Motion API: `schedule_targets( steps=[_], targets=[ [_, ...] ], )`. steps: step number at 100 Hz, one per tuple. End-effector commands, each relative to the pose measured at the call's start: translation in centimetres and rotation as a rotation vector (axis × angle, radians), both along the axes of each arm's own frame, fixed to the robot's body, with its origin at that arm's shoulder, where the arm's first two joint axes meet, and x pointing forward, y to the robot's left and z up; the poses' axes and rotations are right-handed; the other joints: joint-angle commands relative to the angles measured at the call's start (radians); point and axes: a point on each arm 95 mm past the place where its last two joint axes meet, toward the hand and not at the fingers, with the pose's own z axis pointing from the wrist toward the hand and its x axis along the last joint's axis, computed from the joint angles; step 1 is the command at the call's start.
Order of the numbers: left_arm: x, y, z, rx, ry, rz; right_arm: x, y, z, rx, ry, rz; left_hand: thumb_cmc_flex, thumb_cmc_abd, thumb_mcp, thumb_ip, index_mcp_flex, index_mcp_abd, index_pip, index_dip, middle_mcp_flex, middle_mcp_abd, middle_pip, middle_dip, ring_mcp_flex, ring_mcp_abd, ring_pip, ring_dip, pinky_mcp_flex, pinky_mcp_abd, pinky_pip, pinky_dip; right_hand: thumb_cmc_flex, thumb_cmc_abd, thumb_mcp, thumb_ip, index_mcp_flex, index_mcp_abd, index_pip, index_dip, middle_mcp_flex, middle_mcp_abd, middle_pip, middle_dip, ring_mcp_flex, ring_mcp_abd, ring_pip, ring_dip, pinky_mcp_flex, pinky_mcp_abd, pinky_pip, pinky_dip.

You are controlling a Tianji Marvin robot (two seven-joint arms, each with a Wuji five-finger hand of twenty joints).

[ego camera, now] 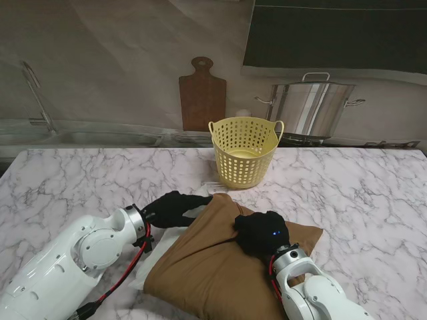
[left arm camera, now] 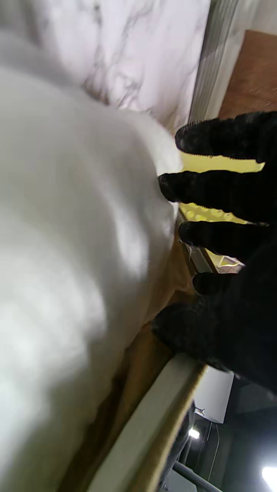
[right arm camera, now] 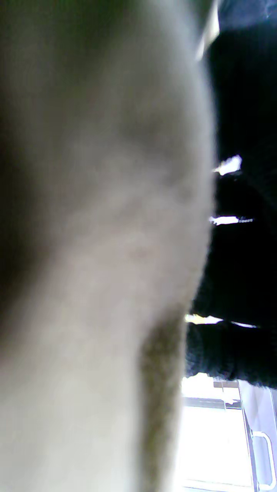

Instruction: Remove the pillowcase from the pillow and put it in the laundry basket

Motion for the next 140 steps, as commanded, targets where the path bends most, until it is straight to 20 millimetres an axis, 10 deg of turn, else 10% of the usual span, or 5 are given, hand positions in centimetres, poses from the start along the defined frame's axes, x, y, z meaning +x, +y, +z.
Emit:
schedule_targets(
  steps=[1,19,55,112,140],
  targets=[
    [-0.3,-0.6,-0.9,0.040,0.005,-0.029,-0.2,-0.2,-0.9,-0.012,0.025,-0.007,-0.052,0.041,-0.001,-0.003,-0.028,-0.046,-0.024,0.004,0.004,-0.013,0.001,0.012,0.005,-0.007,0.000,0.009,-0.013,0.005,0.099,0.001,0.130,0.055,0.109,0.105,0.000,-0.037,0.031,-0.005,0.004,-0.018,0.015,-0.001,0.076,-0.047,0.016,0.015,-0.013,0.010,0.002,-0.009],
    [-1.1,-0.7,-2.2,0.049,0.047,-0.101,-0.5,-1.0,-0.8,-0.027,0.005,-0.026,-0.127,-0.048,0.003,-0.002,-0.066,-0.029,-0.040,-0.001,-0.011,-0.058,-0.003,0.005,0.011,-0.026,-0.016,-0.007,-0.017,0.005,0.081,-0.005,0.128,0.061,0.104,0.106,-0.003,-0.051,0.031,-0.006,0.001,-0.027,0.014,0.000,0.076,-0.048,0.004,0.013,-0.024,0.006,0.003,-0.007],
    [-1.9,1.5,-3.7,0.321,0.085,-0.195,-1.3,-5.1,-0.2,-0.140,-0.039,-0.127,-0.018,-0.188,0.019,0.017,-0.034,-0.007,-0.038,-0.014,-0.025,-0.116,-0.002,-0.026,0.012,-0.056,-0.046,-0.050,-0.008,0.004,0.044,-0.029,0.134,0.052,0.116,0.103,0.023,-0.101,0.044,0.008,0.012,-0.029,0.021,0.014,0.080,-0.049,0.018,0.026,-0.030,0.008,0.003,-0.004],
    [-1.5,2.9,-5.0,0.491,0.139,-0.180,-2.9,-10.6,-1.7,-0.384,0.130,-0.194,-0.046,-0.174,0.024,0.016,-0.024,-0.008,-0.033,-0.009,-0.036,-0.111,-0.001,-0.036,-0.001,-0.049,-0.049,-0.061,-0.009,-0.001,0.031,-0.035,0.124,0.051,0.126,0.092,0.038,-0.130,0.030,0.034,0.020,-0.037,0.015,0.048,0.077,-0.060,0.046,0.036,-0.040,0.019,-0.007,-0.001],
    [-1.1,1.7,-4.8,0.406,0.116,-0.166,-2.1,-7.5,-0.9,-0.019,0.081,-0.060,0.019,-0.088,0.028,0.012,-0.042,-0.017,-0.040,-0.009,-0.029,-0.084,-0.001,-0.033,0.005,-0.039,-0.038,-0.053,-0.005,0.001,0.037,-0.025,0.059,0.108,0.063,0.116,-0.097,-0.092,-0.048,-0.110,-0.223,-0.007,-0.280,-0.041,-0.152,-0.001,-0.377,-0.044,-0.216,0.064,-0.181,-0.036]
  ],
)
